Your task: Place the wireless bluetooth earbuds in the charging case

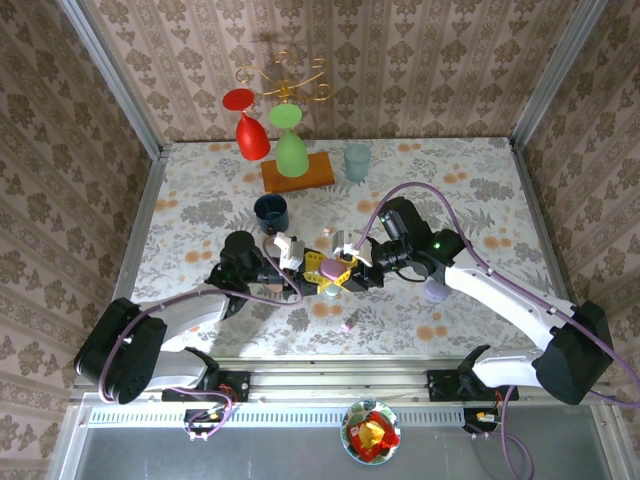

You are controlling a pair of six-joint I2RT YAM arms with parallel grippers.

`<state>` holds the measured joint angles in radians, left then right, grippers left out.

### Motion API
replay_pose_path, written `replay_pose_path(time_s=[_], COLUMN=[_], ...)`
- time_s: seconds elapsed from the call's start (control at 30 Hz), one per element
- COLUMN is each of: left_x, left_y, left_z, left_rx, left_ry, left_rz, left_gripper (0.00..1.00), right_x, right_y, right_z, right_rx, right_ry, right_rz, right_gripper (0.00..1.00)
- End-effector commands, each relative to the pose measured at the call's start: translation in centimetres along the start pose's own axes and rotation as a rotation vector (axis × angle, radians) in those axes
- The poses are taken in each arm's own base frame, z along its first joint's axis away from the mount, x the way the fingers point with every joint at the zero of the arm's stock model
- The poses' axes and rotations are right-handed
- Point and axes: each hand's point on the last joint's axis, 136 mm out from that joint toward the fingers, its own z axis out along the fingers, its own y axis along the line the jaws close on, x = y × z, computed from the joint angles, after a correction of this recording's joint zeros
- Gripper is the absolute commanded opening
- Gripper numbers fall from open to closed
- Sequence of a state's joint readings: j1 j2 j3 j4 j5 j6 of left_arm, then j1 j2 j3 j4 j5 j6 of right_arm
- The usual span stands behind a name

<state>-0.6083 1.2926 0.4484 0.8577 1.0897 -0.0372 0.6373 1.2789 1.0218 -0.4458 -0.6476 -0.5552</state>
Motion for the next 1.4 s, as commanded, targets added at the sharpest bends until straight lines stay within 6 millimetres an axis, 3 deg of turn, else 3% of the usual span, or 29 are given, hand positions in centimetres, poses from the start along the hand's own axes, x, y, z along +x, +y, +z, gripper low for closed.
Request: replay_pose_path(time_s=[0.0, 0.1, 0.17, 0.67, 1.2, 1.37], left_x=[-0.7, -0.3, -0.2, 0.6, 0.4, 0.3], left_y=[-1.5, -1.4, -1.3, -0.4, 0.6, 2.4], left_z=[0.3, 0.2, 0.2, -0.6, -1.6, -2.7], left_rx=[0.075, 0.069, 0.071, 0.018, -0.054, -0.169], left_ry=[-0.011, -0.007, -0.006, 0.000, -0.022, -0.034], left_rz=[0.058, 0.066, 0.064, 0.086, 0.113, 0.131], left_gripper=[0.26, 0.26, 0.26, 0.26, 0.26, 0.25], right_x=[-0.7, -0.7, -0.8, -1.9, -2.8, -3.7], right_y=[-0.9, -1.5, -1.9, -2.5, -5.3, -3.7], right_z=[-0.3, -0.7, -0.9, -2.7, -4.9, -5.5], right_rx=[0.053, 0.096, 0.125, 0.166, 0.354, 0.296], right_ry=[-0.026, -0.040, -0.057, -0.165, -0.229, -0.297], right_rz=[-0.028, -0.030, -0.022, 0.027, 0.082, 0.152], right_gripper=[0.48, 0.68, 0.72, 0.74, 0.74, 0.76])
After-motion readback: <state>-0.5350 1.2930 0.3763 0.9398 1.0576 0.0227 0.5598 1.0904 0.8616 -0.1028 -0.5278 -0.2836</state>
